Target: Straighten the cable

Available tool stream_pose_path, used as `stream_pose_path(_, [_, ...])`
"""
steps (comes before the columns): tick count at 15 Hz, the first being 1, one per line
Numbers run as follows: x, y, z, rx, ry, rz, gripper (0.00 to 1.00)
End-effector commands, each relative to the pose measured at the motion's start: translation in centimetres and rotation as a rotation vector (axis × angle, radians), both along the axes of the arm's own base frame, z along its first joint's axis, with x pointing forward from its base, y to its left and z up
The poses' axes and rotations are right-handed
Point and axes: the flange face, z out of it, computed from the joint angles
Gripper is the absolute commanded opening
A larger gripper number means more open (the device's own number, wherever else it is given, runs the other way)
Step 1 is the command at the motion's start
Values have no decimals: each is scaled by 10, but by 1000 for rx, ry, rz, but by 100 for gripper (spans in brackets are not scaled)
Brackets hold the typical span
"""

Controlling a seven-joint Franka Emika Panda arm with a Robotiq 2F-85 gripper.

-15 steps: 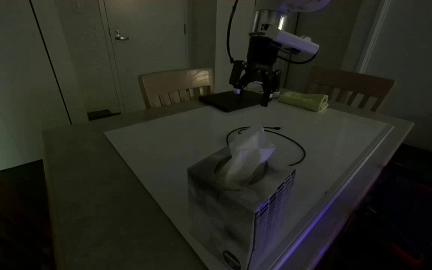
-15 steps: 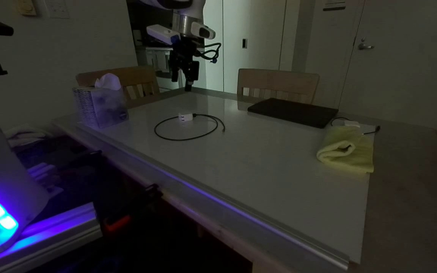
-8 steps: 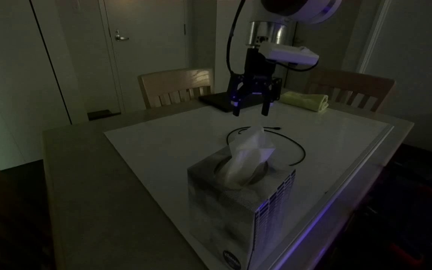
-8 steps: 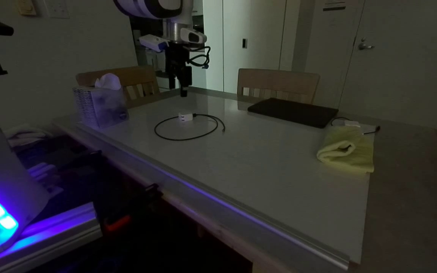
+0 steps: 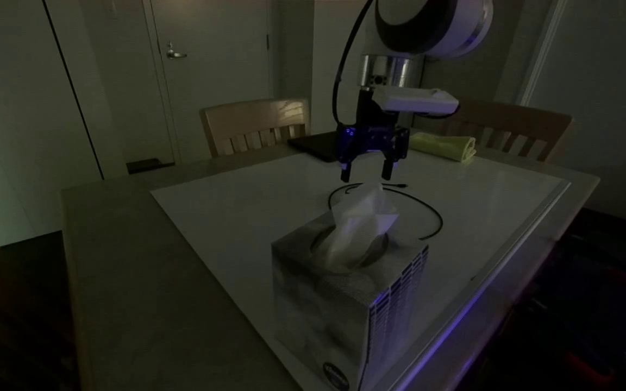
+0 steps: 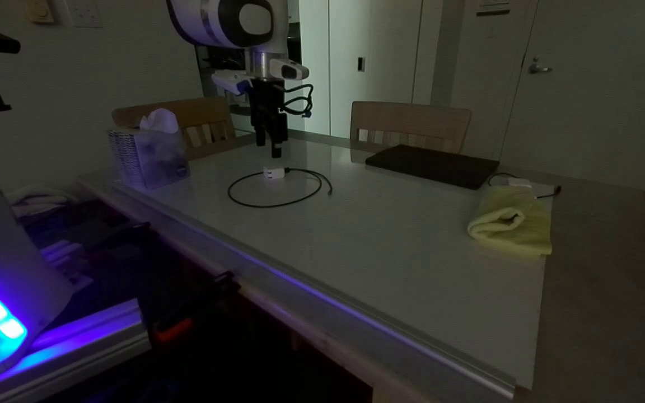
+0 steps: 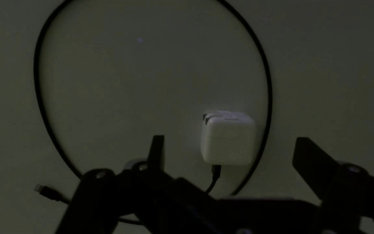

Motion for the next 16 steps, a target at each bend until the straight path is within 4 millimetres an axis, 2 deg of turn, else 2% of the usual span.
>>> stream_pose_path(1, [12,-6,-17,3,8,12,100])
stream_pose_path(8, [23,-9,-45,13,34,62,100])
stream_pose_path(16, [18,-4,-67,14,48,104,100])
